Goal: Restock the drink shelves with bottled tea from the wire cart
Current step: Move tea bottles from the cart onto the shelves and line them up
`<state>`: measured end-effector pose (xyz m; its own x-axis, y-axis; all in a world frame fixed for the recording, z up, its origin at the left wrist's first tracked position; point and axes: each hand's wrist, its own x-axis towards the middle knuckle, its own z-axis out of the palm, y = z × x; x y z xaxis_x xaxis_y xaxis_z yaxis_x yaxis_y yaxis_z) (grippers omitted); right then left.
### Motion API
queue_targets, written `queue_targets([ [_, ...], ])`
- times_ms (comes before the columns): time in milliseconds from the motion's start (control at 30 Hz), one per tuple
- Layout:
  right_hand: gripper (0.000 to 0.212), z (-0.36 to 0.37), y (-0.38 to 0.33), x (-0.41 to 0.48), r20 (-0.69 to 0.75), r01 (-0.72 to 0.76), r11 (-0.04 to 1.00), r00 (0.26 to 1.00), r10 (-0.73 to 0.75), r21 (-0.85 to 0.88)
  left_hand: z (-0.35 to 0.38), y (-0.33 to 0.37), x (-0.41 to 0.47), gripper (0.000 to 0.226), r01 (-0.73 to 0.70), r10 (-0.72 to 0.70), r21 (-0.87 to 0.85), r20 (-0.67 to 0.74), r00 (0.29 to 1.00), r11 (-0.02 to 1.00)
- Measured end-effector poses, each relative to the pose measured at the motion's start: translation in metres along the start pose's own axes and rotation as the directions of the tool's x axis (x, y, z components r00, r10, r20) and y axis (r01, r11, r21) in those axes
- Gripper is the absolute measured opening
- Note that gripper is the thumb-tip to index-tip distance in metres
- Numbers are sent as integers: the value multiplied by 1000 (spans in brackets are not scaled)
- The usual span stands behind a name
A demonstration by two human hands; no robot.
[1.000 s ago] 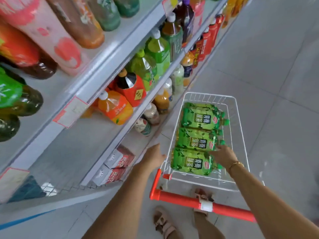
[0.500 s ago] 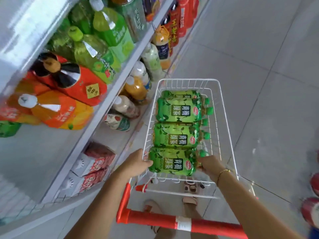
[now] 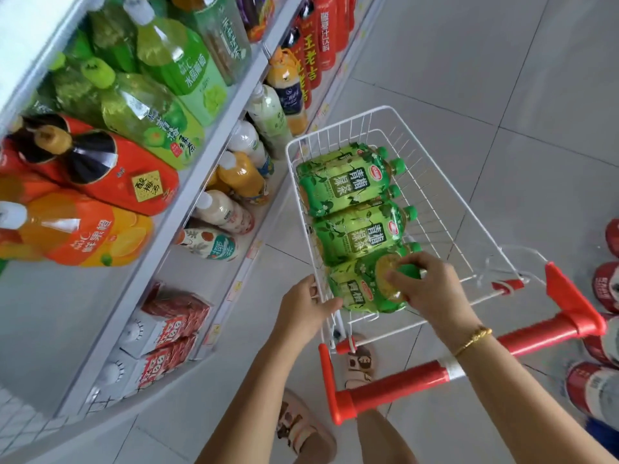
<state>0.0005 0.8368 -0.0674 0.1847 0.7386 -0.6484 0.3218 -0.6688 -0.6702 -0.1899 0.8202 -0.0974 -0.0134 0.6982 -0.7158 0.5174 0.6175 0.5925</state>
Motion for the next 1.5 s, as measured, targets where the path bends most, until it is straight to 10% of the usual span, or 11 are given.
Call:
queue_targets([
  [200, 20, -10, -21, -16, 79, 291, 885, 956, -282, -364, -9, 35, -1, 87, -138, 149, 352, -5, 989, 926],
  [300, 26, -34, -49, -22, 239, 436, 815, 898, -369, -381, -16, 63, 2, 105, -376, 323, 320, 208, 923, 870],
  [400, 25, -64, -82, -19, 354, 470, 850, 857, -375, -238, -21, 81, 5, 99, -459, 390, 158, 335, 858, 874],
  [567, 21, -84, -98, 7, 469, 300, 912, 786, -403, 281, -38, 101, -1, 77, -569, 574, 201, 38, 818, 797],
  [667, 40, -80, -68, 50, 268, 85, 797, 916, -299, 598, -51, 104, 2, 63, -467, 495, 180, -166, 853, 866],
  [900, 11, -31, -4, 115, 331, -375, 916, 890, 313, 140, -85, 87, 11, 60, -331, 344, 105, -413, 843, 938],
  [1100, 30, 0, 12, 131, 241, -346, 810, 935, 259, 474, -79, 50, 20, 58, -201, 201, 46, -434, 878, 978],
  [1367, 94, 4, 27, 145, 261, -286, 816, 950, 173, 502, -62, 4, 26, 70, -83, -1, -169, -446, 895, 982],
  [1500, 92, 2, 12, 140, 232, -170, 845, 971, 56, 508, -59, 1, 26, 73, -84, -24, -215, -455, 890, 973],
])
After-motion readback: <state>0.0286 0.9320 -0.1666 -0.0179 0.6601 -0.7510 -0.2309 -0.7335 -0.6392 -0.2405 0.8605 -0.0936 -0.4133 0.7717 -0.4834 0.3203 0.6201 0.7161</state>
